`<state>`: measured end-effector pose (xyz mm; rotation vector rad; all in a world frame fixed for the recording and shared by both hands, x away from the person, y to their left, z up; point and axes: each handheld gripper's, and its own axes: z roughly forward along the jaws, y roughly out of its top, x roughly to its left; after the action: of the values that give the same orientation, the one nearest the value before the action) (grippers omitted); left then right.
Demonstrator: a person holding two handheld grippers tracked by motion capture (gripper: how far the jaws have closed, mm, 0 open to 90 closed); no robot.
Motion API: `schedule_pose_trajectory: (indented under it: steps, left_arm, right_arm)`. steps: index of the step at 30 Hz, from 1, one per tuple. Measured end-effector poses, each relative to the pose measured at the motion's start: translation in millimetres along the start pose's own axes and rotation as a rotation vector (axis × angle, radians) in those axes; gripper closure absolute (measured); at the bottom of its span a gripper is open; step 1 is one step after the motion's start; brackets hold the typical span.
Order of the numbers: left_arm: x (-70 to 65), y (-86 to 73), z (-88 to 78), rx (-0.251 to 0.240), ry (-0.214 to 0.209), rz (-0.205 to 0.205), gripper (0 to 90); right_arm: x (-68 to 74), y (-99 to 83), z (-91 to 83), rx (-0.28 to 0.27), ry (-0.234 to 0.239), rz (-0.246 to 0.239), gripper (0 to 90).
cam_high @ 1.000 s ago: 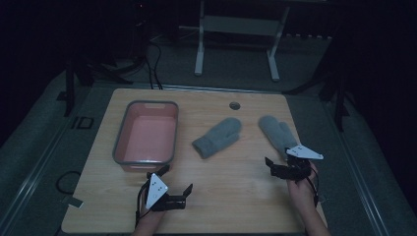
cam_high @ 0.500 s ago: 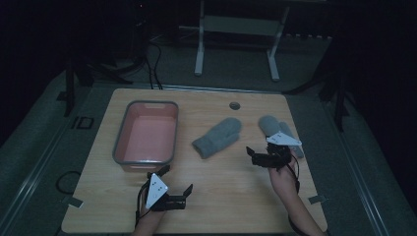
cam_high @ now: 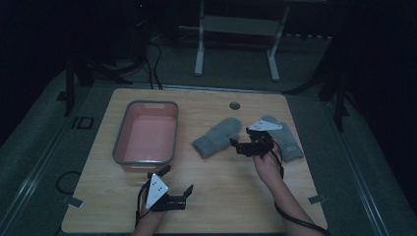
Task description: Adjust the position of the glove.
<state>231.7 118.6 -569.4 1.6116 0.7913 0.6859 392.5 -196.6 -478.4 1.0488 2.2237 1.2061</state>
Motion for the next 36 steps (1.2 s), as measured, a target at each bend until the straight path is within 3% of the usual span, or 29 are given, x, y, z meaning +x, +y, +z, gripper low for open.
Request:
schedule_pose_trajectory:
  steps: [3,5,10,12,13,15,19,20,24,30,33,36]
  left_arm:
    - [-0.1,0.0,0.1,0.000,-0.002,0.000,0.4]
    - [-0.1,0.0,0.2,0.000,-0.002,-0.001,0.3]
    - [-0.2,0.2,0.2,0.004,-0.006,0.001,0.3]
    - [-0.5,0.2,0.3,0.005,-0.008,0.002,0.4]
    - [-0.6,0.2,0.3,0.005,-0.008,0.003,0.3]
    - [-0.7,0.2,0.4,0.004,-0.009,0.004,0.3]
    - [-0.8,0.3,0.5,0.006,-0.011,0.002,0.3]
    - [-0.8,0.3,0.6,0.007,-0.011,0.003,0.3]
    - [-0.7,0.3,0.5,0.007,-0.013,0.000,0.4]
    - [-0.7,0.3,0.5,0.007,-0.013,0.000,0.4]
    - [-0.7,0.3,0.4,0.008,-0.015,-0.001,0.3]
    - [-0.8,0.3,0.4,0.008,-0.014,0.000,0.4]
  right_arm:
    - [2.5,5.0,12.4,0.034,0.015,0.005,13.5]
    - [6.4,6.5,21.2,0.052,0.026,-0.020,11.8]
    - [11.8,6.7,42.4,0.110,0.036,-0.040,13.9]
    - [12.8,7.0,49.7,0.125,0.029,-0.044,20.6]
    - [11.7,7.2,53.5,0.131,0.053,-0.036,23.0]
    - [8.3,8.4,63.3,0.151,0.074,-0.009,23.2]
    - [3.2,11.7,75.4,0.161,0.083,-0.003,28.9]
    - [2.7,13.0,79.1,0.160,0.055,-0.020,29.1]
    - [-1.5,17.7,92.5,0.184,0.054,-0.041,28.0]
    - [-5.7,16.9,111.7,0.238,0.030,-0.028,22.8]
    - [-7.1,9.3,121.8,0.273,0.010,-0.027,25.7]
    - [-4.6,5.6,124.0,0.267,0.002,-0.048,34.0]
